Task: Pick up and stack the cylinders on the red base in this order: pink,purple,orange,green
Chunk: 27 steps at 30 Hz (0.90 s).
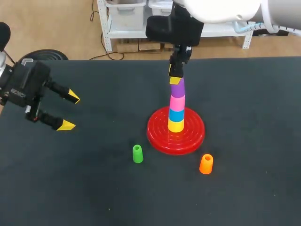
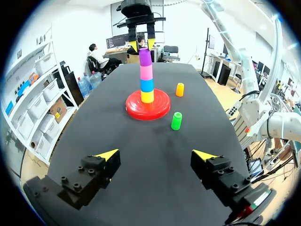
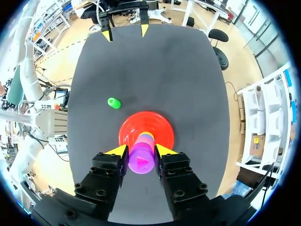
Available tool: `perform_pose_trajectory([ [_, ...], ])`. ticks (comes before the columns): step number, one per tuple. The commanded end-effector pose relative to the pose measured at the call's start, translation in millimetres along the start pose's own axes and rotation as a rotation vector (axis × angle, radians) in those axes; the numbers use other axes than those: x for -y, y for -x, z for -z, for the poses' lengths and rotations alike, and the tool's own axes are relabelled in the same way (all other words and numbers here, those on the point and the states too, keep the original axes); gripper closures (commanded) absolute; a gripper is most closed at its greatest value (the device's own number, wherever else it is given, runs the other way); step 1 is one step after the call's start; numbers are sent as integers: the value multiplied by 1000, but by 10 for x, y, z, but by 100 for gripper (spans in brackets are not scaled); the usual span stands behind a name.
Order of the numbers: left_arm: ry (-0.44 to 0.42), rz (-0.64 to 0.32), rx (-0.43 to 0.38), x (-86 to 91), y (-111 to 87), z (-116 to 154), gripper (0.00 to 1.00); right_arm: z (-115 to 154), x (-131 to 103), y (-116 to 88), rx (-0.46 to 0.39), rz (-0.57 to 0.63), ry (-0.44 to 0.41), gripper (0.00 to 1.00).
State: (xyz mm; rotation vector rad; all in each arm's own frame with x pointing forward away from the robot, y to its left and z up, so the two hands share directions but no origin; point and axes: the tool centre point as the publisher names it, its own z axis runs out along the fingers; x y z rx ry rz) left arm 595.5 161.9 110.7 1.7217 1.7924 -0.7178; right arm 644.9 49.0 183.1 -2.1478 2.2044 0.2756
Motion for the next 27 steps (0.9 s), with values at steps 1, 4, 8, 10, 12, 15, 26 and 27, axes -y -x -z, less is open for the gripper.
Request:
perform_pose_trajectory([
  [1, 1, -2, 2, -2, -9, -7, 0, -91, -65, -83, 15, -3, -20, 100],
  [4, 1, -2, 2, -2, -9, -7, 0, -100, -66, -96, 27, -4, -24, 100],
  [8, 1, -2, 2, -2, -9, -7, 0, -116, -67, -101, 43, -6, -32, 100],
  [10, 1, -2, 2, -2, -9, -7, 0, -123, -68, -100, 53, -6, -40, 100],
  [12, 1, -2, 2, -2, -9, -7, 0, -138, -67, -97, 56, -5, -38, 100],
  [15, 1, -2, 2, -2, -9, -7, 0, -150, -65, -97, 61, -6, -35, 100],
  [26, 1, -2, 2, -2, -9, -7, 0, -28, -144, -27, 93, 3, -82, 0],
  [27, 1, -2, 2, -2, -9, -7, 0, -4, -158, -12, 95, 9, -93, 0],
])
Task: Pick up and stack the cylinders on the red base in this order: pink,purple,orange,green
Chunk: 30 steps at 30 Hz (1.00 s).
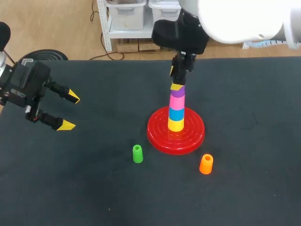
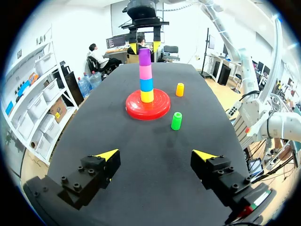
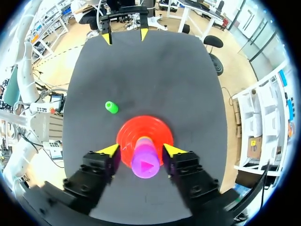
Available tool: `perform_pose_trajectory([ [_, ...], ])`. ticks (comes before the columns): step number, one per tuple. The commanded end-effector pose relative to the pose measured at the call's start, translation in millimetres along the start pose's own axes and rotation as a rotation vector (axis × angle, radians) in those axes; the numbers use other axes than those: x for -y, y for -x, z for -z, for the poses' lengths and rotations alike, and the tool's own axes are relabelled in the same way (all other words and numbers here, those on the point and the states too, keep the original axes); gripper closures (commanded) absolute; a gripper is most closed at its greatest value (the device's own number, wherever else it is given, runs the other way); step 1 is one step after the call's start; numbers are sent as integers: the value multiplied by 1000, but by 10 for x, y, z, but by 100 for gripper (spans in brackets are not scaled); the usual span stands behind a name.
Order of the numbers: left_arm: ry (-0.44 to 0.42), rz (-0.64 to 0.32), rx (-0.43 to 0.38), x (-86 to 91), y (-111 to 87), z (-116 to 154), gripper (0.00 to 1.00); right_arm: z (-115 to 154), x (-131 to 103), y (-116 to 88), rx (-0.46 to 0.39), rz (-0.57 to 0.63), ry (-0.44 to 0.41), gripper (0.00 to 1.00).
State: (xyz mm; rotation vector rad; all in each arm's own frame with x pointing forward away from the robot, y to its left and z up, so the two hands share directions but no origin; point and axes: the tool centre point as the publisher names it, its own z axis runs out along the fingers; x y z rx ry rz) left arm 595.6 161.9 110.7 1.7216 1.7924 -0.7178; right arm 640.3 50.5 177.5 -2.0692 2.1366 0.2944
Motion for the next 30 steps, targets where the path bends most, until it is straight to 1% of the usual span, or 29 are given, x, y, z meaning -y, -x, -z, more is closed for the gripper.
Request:
perform_pose_trajectory([
  [1, 1, -2, 2, -2, -9, -7, 0, 91, -125, 6, 16, 11, -47, 0],
  [5, 1, -2, 2, -2, -9, -7, 0, 209, -177, 82, 24, 34, -94, 0],
  [8, 1, -2, 2, -2, -9, -7, 0, 330, -243, 76, 16, 35, -131, 0],
  [9, 1, -2, 2, -2, -9, -7, 0, 367, -268, 47, 8, 26, -149, 0],
  [12, 1, -2, 2, -2, -9, -7, 0, 491, -407, -117, 18, -26, -210, 0],
  [15, 1, -2, 2, -2, -9, -7, 0, 576, -540, -284, 20, -73, -251, 0],
  [17, 1, -2, 2, -2, -9, -7, 0, 613, -617, -355, 15, -89, -267, 0],
  [18, 1, -2, 2, -2, -9, -7, 0, 628, -687, -412, 21, -104, -279, 0],
  [24, 1, -2, 2, -2, -9, -7, 0, 600, -1014, -642, -24, -153, -275, 0],
  [26, 1, -2, 2, -2, -9, -7, 0, 543, -1125, -675, -51, -152, -269, 0],
  [30, 1, -2, 2, -2, -9, -7, 0, 329, -1330, -704, -80, -155, -235, 0],
])
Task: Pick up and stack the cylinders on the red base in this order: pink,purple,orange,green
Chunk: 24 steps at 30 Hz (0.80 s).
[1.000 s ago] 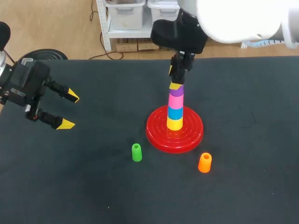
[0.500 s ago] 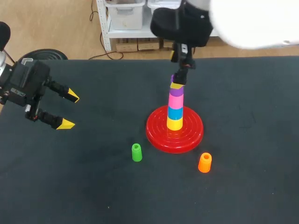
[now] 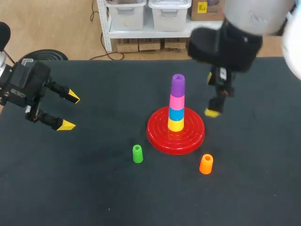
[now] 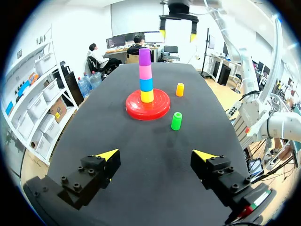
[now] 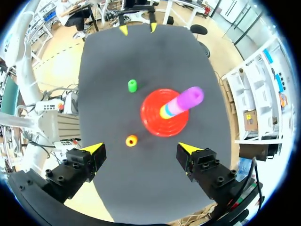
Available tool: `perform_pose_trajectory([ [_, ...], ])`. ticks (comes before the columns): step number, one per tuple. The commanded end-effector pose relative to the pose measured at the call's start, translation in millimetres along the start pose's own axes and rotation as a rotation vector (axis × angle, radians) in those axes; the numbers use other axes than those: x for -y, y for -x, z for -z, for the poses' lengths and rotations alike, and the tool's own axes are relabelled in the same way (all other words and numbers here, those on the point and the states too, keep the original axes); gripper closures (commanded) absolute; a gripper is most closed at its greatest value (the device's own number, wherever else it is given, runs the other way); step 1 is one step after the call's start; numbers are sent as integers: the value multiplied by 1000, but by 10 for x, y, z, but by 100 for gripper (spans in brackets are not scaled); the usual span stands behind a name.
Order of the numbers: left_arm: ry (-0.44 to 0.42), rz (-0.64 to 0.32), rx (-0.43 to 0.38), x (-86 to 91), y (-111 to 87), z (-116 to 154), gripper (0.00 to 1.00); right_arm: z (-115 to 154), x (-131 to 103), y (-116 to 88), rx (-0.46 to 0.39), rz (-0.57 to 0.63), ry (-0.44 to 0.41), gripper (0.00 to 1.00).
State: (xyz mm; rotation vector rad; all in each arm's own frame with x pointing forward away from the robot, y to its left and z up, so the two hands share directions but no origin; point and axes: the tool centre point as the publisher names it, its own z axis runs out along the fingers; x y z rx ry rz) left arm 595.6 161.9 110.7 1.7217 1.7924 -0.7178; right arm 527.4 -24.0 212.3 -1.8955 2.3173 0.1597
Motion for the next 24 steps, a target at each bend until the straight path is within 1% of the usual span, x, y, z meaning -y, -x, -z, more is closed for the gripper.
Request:
perform_pose_trajectory([
  [1, 1, -2, 2, -2, -9, -7, 0, -211, -264, -55, -3, 1, -148, 0],
  [5, 1, -2, 2, -2, -9, -7, 0, -432, -401, -87, -17, 4, -115, 0],
  [7, 1, -2, 2, -2, -9, -7, 0, -561, -415, -116, 7, -11, -95, 0],
  [9, 1, -2, 2, -2, -9, -7, 0, -728, -417, -128, -23, -15, -68, 0],
  [12, 1, -2, 2, -2, -9, -7, 0, -908, -454, -118, -22, -19, -32, 0],
  [19, 1, -2, 2, -2, -9, -7, 0, -1081, -551, -154, -27, -45, -12, 0],
  [24, 1, -2, 2, -2, -9, -7, 0, -1194, -571, -240, -63, -67, 0, 0],
])
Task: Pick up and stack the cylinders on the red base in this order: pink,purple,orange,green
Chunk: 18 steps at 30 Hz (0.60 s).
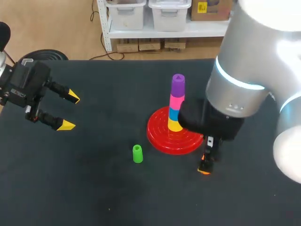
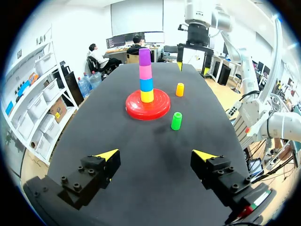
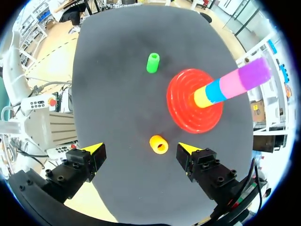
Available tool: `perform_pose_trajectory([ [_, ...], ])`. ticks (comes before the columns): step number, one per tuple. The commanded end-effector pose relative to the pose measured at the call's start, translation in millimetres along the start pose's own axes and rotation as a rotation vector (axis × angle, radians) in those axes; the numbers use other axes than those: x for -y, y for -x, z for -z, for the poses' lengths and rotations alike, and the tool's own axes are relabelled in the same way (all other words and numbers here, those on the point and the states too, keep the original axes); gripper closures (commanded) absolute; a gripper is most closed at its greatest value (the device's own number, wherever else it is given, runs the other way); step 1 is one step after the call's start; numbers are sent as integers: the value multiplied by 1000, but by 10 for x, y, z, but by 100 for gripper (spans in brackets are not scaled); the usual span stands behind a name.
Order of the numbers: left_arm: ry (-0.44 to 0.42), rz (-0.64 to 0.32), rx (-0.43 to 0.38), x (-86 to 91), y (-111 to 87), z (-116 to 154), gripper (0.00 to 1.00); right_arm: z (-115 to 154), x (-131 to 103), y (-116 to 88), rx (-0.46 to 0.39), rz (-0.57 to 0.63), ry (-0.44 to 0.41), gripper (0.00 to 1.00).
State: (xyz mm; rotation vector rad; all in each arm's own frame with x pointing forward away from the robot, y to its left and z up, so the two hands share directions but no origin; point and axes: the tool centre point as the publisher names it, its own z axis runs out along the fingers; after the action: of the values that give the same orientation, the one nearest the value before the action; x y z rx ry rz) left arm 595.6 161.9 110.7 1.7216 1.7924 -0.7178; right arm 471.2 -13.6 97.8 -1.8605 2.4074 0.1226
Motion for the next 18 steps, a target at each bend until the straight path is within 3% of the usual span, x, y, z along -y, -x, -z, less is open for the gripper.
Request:
perform_pose_trajectory([
  [1, 1, -2, 2, -2, -9, -7, 0, -85, 14, -44, -4, -16, -5, 0],
  [18, 1, -2, 2, -2, -9, -7, 0, -591, 187, -217, -36, -48, 36, 0],
])
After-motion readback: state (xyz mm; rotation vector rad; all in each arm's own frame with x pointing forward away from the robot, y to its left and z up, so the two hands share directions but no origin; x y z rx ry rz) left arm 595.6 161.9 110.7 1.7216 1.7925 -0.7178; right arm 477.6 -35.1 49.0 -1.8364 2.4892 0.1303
